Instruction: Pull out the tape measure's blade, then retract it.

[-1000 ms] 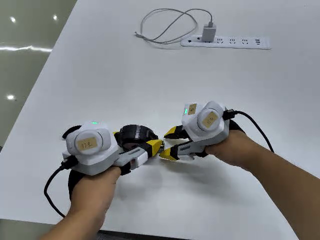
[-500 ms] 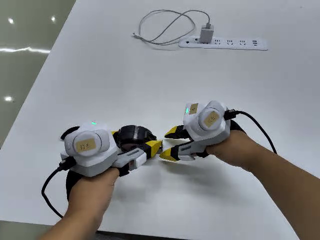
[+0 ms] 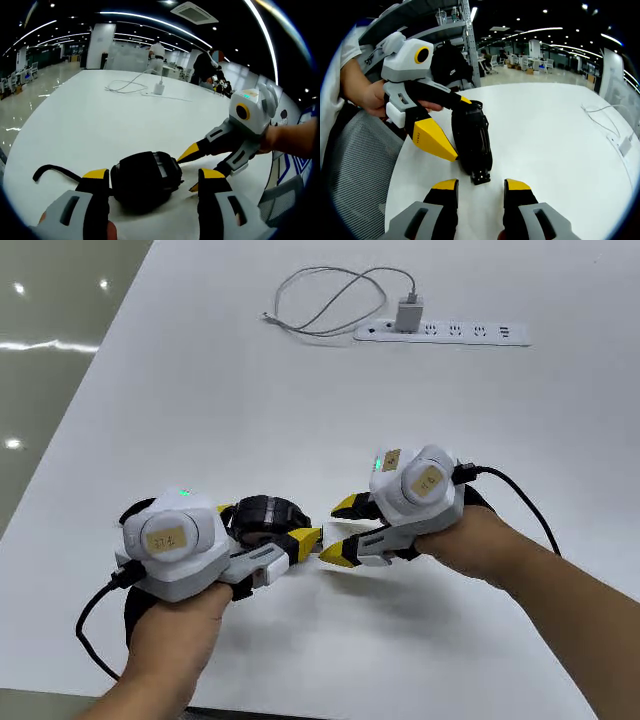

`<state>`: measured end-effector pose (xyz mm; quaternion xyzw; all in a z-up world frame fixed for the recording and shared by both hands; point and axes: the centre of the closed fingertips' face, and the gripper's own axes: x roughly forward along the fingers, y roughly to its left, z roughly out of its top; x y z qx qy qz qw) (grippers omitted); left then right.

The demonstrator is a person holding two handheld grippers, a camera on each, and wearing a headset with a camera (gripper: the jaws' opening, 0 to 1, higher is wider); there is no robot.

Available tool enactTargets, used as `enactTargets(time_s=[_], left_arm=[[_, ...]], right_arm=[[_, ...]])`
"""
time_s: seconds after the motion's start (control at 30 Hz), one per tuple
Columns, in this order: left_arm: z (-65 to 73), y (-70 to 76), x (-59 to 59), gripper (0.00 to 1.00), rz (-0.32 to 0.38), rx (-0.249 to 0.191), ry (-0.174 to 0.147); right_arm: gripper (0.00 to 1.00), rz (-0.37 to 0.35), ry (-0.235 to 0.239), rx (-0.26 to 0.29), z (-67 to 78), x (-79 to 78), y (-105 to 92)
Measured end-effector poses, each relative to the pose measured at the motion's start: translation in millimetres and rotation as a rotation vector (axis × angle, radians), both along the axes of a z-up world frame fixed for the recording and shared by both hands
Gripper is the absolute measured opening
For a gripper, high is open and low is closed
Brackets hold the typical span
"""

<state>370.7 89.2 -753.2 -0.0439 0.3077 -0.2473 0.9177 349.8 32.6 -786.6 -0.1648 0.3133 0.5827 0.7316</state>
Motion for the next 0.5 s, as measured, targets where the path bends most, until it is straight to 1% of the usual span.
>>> enactTargets(time_s=[0.13,0.17,0.2,0.23,0.27,0.3,0.37,0.5], left_arm=[[1.0,-1.0,-1.6,0.69,-0.008,0.002,-0.002],[1.9,-0.7,-1.9,0.69,-0.008,0.004,-0.004],[3.1,-0.5,-2.4,0.69,-0.014,0.004,-0.006],[3.7,-0.4,-3.0,0.69,-0.015,-0.001,-0.002],[4.2,0.0,-3.6,0.69,-0.016,-0.003,0.001],[5.6,0.7,-4.6,0.69,-0.023,0.001,-0.004],[6.6,2.2,-5.9,0.69,-0.03,0.003,-0.005],[7.3,6.6,-10.3,0.7,-0.047,0.011,-0.007]], right_arm=[[0.33,-0.011,-0.004,0.006,2.5,-1.4,-4.2],[0.32,-0.023,-0.021,0.011,4.9,0.5,-6.0],[0.32,-0.043,-0.019,0.022,8.0,1.3,-8.8],[0.32,-0.054,-0.012,0.031,10.1,1.0,-10.1],[0.34,-0.064,-0.018,0.034,12.2,1.5,-11.9],[0.34,-0.073,-0.029,0.029,14.0,1.1,-15.7],[0.35,-0.085,-0.023,0.035,15.6,-1.4,-19.9],[0.39,-0.127,-0.034,0.042,20.7,-4.7,-31.2]])
